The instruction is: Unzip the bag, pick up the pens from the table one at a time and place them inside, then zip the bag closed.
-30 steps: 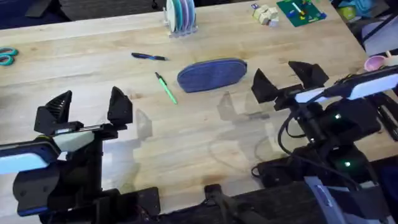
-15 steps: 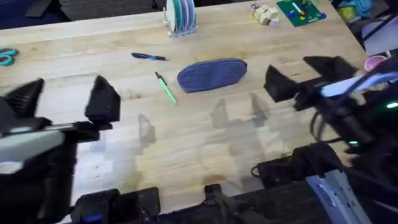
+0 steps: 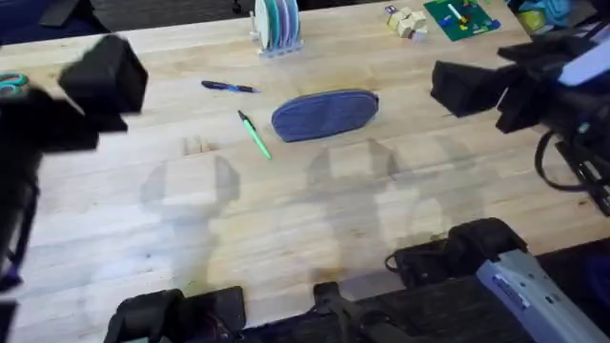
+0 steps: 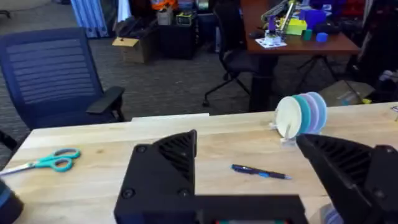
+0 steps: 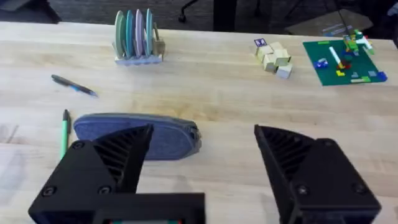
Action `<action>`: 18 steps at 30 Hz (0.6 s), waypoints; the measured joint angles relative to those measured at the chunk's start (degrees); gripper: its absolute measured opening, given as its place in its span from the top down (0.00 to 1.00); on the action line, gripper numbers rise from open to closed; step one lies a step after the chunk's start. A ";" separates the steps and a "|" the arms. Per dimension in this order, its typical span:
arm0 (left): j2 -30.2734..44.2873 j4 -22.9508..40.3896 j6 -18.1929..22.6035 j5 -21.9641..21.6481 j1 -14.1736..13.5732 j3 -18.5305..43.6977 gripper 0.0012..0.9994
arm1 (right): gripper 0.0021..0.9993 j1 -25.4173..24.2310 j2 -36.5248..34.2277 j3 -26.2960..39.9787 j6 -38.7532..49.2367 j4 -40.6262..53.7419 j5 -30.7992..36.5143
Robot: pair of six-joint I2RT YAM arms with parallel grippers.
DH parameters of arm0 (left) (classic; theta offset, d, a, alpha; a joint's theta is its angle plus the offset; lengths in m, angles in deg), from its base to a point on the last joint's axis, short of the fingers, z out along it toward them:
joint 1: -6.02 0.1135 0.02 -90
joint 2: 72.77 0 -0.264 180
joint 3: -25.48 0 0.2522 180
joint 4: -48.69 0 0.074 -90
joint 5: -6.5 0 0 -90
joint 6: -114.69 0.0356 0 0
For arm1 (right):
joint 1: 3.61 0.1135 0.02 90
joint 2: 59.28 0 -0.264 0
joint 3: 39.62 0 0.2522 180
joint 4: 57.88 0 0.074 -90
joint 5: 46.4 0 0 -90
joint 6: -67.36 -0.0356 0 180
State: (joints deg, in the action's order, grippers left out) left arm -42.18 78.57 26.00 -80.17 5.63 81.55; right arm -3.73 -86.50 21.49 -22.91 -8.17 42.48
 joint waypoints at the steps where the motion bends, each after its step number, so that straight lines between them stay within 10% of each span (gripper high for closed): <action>1: 1.78 -0.02 0.00 0.36 -0.01 1.38 0.01 | 0.00 0.00 -0.77 0.73 0.02 0.00 0.00; 11: 21.36 2.81 2.71 9.93 -0.37 13.87 0.01 | 0.00 0.00 -3.56 1.71 0.02 2.72 -0.04; 18: 33.22 3.35 11.67 16.66 -6.33 18.71 0.01 | 0.00 0.00 -3.65 1.71 0.02 3.94 -1.13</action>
State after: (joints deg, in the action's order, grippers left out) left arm -8.96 81.92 37.67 -63.51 -0.70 100.27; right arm -3.73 -90.15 23.20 -22.89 -4.24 41.34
